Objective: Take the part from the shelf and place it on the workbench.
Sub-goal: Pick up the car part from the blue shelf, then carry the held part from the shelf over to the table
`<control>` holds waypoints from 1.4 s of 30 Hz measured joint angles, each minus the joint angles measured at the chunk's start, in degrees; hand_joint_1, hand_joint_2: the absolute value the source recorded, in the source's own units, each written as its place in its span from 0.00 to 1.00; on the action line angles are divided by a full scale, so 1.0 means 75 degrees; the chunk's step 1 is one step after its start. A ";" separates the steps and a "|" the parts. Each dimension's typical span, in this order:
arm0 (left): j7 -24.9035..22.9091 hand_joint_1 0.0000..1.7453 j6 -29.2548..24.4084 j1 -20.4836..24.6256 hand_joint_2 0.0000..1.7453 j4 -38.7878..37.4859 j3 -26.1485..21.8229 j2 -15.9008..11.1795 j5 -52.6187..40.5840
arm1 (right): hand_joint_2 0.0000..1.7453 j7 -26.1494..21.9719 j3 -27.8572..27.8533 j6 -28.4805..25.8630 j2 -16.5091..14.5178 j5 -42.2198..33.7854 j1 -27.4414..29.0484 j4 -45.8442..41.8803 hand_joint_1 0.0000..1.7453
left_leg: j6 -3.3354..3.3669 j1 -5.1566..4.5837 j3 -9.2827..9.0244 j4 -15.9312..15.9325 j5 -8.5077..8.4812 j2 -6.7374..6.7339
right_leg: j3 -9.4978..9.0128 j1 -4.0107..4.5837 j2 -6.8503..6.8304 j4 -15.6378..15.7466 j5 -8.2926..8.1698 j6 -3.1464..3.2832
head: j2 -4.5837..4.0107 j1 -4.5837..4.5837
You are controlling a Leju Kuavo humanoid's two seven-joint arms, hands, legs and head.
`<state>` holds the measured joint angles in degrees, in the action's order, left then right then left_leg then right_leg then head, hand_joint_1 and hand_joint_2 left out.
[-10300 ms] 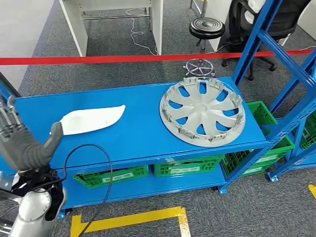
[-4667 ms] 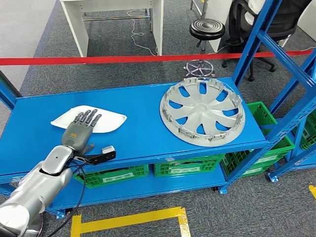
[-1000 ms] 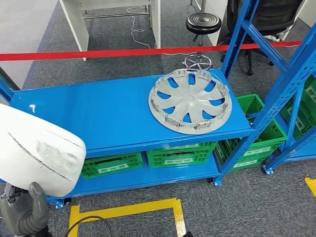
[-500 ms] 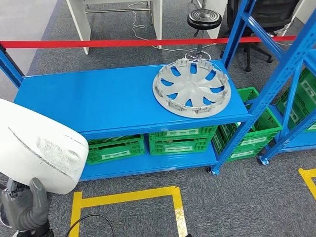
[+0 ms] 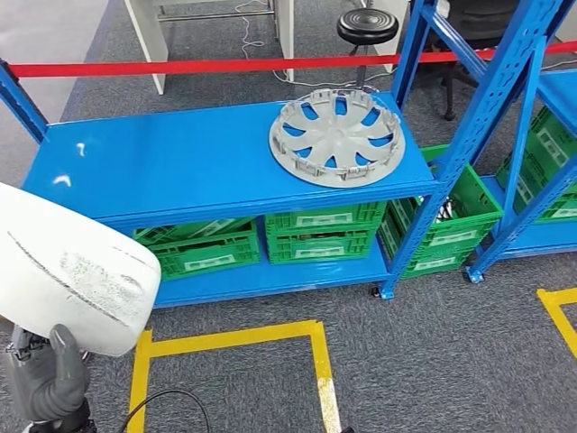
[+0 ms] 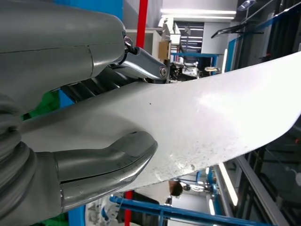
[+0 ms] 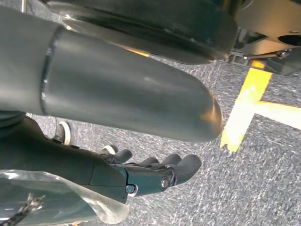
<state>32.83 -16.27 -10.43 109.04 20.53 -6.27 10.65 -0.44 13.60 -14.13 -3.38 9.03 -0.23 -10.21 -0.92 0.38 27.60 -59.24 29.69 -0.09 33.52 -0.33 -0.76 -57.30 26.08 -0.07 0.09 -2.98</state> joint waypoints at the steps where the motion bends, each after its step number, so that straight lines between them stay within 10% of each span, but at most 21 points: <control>1: 0.0010 1.00 0.0015 -0.0004 1.00 0.0001 -0.0008 0.0004 0.0010 | 0.00 0.0000 0.0000 0.0014 -0.0001 0.0015 -0.0001 0.0000 0.00 | 0.0034 -0.0016 -0.0142 0.0292 0.0076 0.0003 | 0.0051 0.0006 0.0000 -0.0014 -0.0060 -0.0045 | 0.0000 -0.0001; 4: 0.0028 1.00 0.0050 -0.0033 1.00 0.0001 -0.0020 0.0011 0.0017 | 0.00 -0.0005 0.0000 0.0048 -0.0003 0.0057 0.0018 0.0006 0.00 | 0.0185 -0.0022 -0.0045 0.0443 0.0010 -0.0014 | 0.0161 -0.0003 0.0009 -0.0047 -0.0134 -0.0195 | 0.0000 0.0001; 9: 0.0048 1.00 0.0103 -0.0054 1.00 0.0001 -0.0025 0.0068 0.0019 | 0.00 -0.0024 0.0000 0.0069 -0.0004 0.0093 0.0029 0.0015 0.00 | 0.0391 -0.0034 0.0481 0.0459 -0.0448 -0.0055 | 0.0659 -0.0027 0.0073 -0.1798 0.1373 -0.0313 | 0.0000 -0.0062; 11: 0.0049 1.00 0.0109 -0.0068 1.00 0.0001 -0.0025 0.0071 0.0019 | 0.00 -0.0058 0.0000 0.0054 -0.0004 0.0113 0.0029 0.0015 0.00 | 0.0381 -0.0057 0.0753 0.0424 -0.0644 -0.0060 | 0.0514 -0.0027 0.0073 -0.2153 0.1221 -0.0316 | 0.0000 -0.0063; 14: 0.0049 1.00 0.0109 -0.0093 1.00 0.0007 -0.0028 0.0074 0.0019 | 0.00 -0.0101 0.0009 0.0050 -0.0004 0.0223 0.0014 0.0014 0.00 | 0.0325 -0.0087 0.1113 0.0313 -0.0888 -0.0058 | -0.0617 -0.0015 0.0074 -0.0882 0.0714 -0.0245 | 0.0001 -0.0067; 17: 0.0047 1.00 0.0108 -0.0116 1.00 0.0039 -0.0044 0.0084 0.0024 | 0.00 -0.0102 0.0032 0.0081 -0.0004 0.0323 -0.0016 0.0014 0.00 | 0.0217 -0.0101 0.1253 0.0268 -0.1125 -0.0071 | -0.1335 0.0032 0.0082 0.0328 0.0959 -0.0141 | 0.0004 -0.0069; 20: 0.0047 1.00 0.0097 -0.0142 1.00 0.0044 -0.0073 0.0093 0.0025 | 0.00 -0.0095 0.0063 0.0096 -0.0007 0.0369 0.0007 0.0024 0.00 | 0.0077 -0.0063 0.1340 0.0241 -0.1158 -0.0054 | -0.1113 0.0027 0.0043 0.0352 0.0795 0.0019 | 0.0004 -0.0071; 24: 0.0043 1.00 -0.0023 -0.0176 1.00 0.0044 -0.0127 0.0112 -0.0025 | 0.00 -0.0041 0.0144 0.0092 -0.0012 0.0531 0.0042 0.0032 0.00 | -0.0074 -0.0017 0.1665 -0.1261 0.0186 -0.0021 | -0.0723 0.0002 -0.0119 0.0364 0.0465 0.0134 | 0.0003 -0.0006; 26: 0.0043 1.00 -0.0060 -0.0185 1.00 0.0044 -0.0146 0.0117 -0.0061 | 0.00 -0.0031 0.0195 0.0091 -0.0012 0.0572 0.0042 0.0032 0.00 | -0.0111 0.0013 0.1634 -0.1901 0.0249 -0.0024 | -0.0541 0.0002 -0.0249 0.0344 0.0323 0.0119 | 0.0003 -0.0004; 29: 0.0045 1.00 -0.0095 -0.0185 1.00 0.0049 -0.0153 0.0120 -0.0113 | 0.00 -0.0018 0.0224 0.0091 -0.0012 0.0582 0.0040 0.0032 0.00 | -0.0098 0.0034 0.0786 -0.1065 -0.0239 -0.0204 | -0.0345 0.0005 -0.0473 0.0259 0.0165 0.0052 | 0.0003 0.0000; 32: 0.0050 1.00 -0.0106 -0.0169 1.00 0.0068 -0.0154 0.0133 -0.0134 | 0.00 -0.0012 0.0256 0.0093 -0.0012 0.0581 0.0029 0.0032 0.00 | 0.0046 -0.0023 -0.0031 0.0278 -0.0085 -0.0509 | -0.0216 0.0049 -0.0679 0.0154 0.0066 -0.0064 | 0.0003 0.0005; 35: 0.0056 1.00 -0.0109 -0.0195 1.00 0.0080 -0.0161 0.0140 -0.0139 | 0.00 -0.0004 0.0264 0.0146 -0.0012 0.0571 0.0016 0.0032 0.00 | 0.0237 -0.0020 0.0010 0.0481 -0.0024 -0.0325 | -0.0105 0.0040 -0.0720 0.0051 0.0085 -0.0196 | 0.0003 0.0007; 38: 0.0066 1.00 -0.0100 -0.0191 1.00 0.0081 -0.0168 0.0166 -0.0140 | 0.00 0.0014 0.0267 0.0254 -0.0009 0.0558 0.0024 0.0034 0.00 | 0.0379 -0.0029 0.0141 0.0481 -0.0167 -0.0121 | 0.0371 0.0020 -0.0111 -0.1024 0.0772 -0.0287 | 0.0003 -0.0031; 40: 0.0063 1.00 -0.0089 -0.0181 1.00 0.0079 -0.0168 0.0187 -0.0136 | 0.00 0.0032 0.0268 0.0310 -0.0007 0.0556 0.0040 0.0036 0.00 | 0.0427 -0.0083 0.0250 0.0469 -0.0257 0.0046 | 0.0782 0.0031 0.0061 -0.2011 0.1202 -0.0263 | 0.0003 -0.0040; 42: 0.0061 1.00 -0.0084 -0.0179 1.00 0.0079 -0.0170 0.0190 -0.0133 | 0.00 0.0044 0.0268 0.0350 -0.0004 0.0557 0.0049 0.0038 0.00 | 0.0450 -0.0148 0.0316 0.0462 -0.0319 0.0227 | 0.0712 0.0051 0.0101 -0.2014 0.1070 -0.0183 | 0.0003 -0.0040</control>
<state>33.29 -16.90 -11.77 109.63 19.26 -4.85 9.66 -0.11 15.61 -11.50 -3.42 13.21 0.14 -9.92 2.45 -0.73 29.97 -55.78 27.29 1.62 38.85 0.05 -0.01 -72.41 34.11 -1.44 0.11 -3.28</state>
